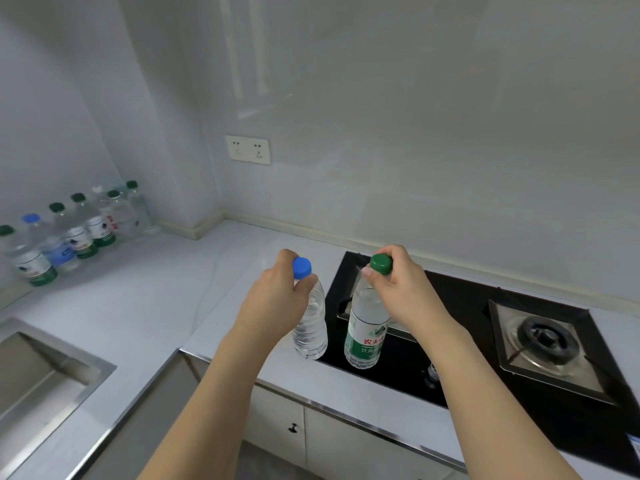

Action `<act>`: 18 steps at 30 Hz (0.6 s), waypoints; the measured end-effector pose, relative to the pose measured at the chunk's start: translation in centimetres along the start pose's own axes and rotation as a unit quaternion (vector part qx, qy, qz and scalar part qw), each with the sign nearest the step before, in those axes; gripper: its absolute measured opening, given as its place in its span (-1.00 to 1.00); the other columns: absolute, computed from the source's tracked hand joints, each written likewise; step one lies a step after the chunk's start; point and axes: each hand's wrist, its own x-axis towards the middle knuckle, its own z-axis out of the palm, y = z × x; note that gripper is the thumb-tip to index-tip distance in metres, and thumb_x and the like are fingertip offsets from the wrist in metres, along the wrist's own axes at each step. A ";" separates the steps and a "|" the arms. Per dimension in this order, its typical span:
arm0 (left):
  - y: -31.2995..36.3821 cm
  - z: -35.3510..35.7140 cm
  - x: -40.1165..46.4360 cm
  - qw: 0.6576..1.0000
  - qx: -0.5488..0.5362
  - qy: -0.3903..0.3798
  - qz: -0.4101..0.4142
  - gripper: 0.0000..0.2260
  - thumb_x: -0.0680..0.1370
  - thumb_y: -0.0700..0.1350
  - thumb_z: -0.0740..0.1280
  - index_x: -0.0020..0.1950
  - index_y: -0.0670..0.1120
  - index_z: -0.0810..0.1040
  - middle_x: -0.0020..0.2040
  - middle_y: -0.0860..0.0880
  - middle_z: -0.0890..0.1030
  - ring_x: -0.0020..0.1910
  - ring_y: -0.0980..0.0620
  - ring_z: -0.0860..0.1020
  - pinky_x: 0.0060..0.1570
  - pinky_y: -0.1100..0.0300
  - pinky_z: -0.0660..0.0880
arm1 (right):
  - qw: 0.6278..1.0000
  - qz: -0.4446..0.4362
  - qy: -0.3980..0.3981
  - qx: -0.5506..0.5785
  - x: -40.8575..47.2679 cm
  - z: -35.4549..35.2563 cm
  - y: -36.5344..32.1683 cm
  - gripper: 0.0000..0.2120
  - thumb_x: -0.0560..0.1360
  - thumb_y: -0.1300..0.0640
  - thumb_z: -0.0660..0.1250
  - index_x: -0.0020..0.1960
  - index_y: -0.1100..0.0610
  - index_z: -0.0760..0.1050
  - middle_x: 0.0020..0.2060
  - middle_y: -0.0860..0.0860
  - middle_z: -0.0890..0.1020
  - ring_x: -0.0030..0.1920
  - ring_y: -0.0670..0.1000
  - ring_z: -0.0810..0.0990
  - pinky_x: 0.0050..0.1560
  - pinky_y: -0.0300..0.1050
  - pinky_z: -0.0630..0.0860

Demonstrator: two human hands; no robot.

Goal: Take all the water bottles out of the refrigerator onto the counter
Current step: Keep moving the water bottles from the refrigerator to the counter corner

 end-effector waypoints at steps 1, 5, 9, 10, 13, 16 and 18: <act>-0.6 -0.2 0.3 1.000 -0.001 0.003 -0.007 -0.82 0.60 0.01 0.24 0.09 -0.04 0.33 -0.19 -0.10 0.54 -0.21 -0.13 0.52 -0.21 -0.02 0.48 | 1.000 -0.004 -0.009 0.001 0.6 0.7 -0.2 -0.74 0.56 -0.04 0.28 0.19 0.00 0.33 0.01 -0.02 0.53 -0.08 -0.04 0.51 -0.02 -0.07 0.46; -2.8 -1.0 1.9 0.999 0.000 0.011 -0.033 -0.82 0.60 0.02 0.24 0.09 -0.05 0.34 -0.19 -0.11 0.53 -0.22 -0.14 0.51 -0.21 -0.02 0.49 | 0.999 -0.013 -0.041 0.004 3.1 3.5 -1.1 -0.77 0.56 -0.01 0.29 0.16 0.00 0.34 0.01 -0.03 0.53 -0.12 -0.07 0.49 -0.09 -0.13 0.37; -4.4 -1.5 4.7 0.998 0.018 0.020 -0.051 -0.82 0.60 0.02 0.24 0.08 -0.05 0.34 -0.18 -0.08 0.52 -0.20 -0.13 0.50 -0.22 0.01 0.47 | 0.997 -0.028 -0.065 0.017 6.7 6.0 -1.7 -0.76 0.55 0.00 0.30 0.15 0.02 0.35 0.03 -0.01 0.54 -0.05 -0.02 0.52 -0.04 -0.09 0.42; -4.7 -1.7 5.6 0.998 0.024 0.020 -0.056 -0.82 0.60 0.02 0.24 0.09 -0.05 0.34 -0.17 -0.08 0.53 -0.19 -0.13 0.50 -0.22 0.01 0.47 | 0.997 -0.031 -0.068 0.018 7.7 6.5 -1.9 -0.76 0.55 -0.01 0.31 0.15 0.02 0.35 0.03 -0.01 0.55 -0.04 -0.01 0.52 -0.02 -0.07 0.44; -5.5 -2.0 8.7 0.996 0.043 0.023 -0.069 -0.81 0.60 0.03 0.24 0.10 -0.05 0.34 -0.15 -0.06 0.53 -0.20 -0.09 0.50 -0.21 0.03 0.46 | 0.996 -0.037 -0.083 0.009 11.0 7.5 -2.3 -0.75 0.55 -0.03 0.30 0.16 0.02 0.34 0.01 -0.02 0.53 -0.05 -0.01 0.51 -0.02 -0.07 0.46; -5.8 -2.1 12.0 0.995 0.055 0.031 -0.072 -0.81 0.61 0.03 0.23 0.10 -0.05 0.34 -0.15 -0.06 0.52 -0.22 -0.07 0.48 -0.24 0.05 0.44 | 0.994 -0.047 -0.100 0.003 14.3 8.2 -2.3 -0.75 0.56 -0.03 0.29 0.15 0.02 0.32 -0.01 -0.02 0.53 -0.08 -0.02 0.51 -0.08 -0.12 0.43; -5.8 -2.1 13.6 0.995 0.057 0.037 -0.074 -0.81 0.61 0.03 0.23 0.09 -0.05 0.34 -0.14 -0.07 0.52 -0.22 -0.08 0.47 -0.25 0.07 0.42 | 0.993 -0.051 -0.103 0.007 16.0 8.5 -2.1 -0.77 0.56 -0.03 0.28 0.13 0.02 0.31 -0.02 -0.02 0.53 -0.11 -0.06 0.50 -0.15 -0.15 0.41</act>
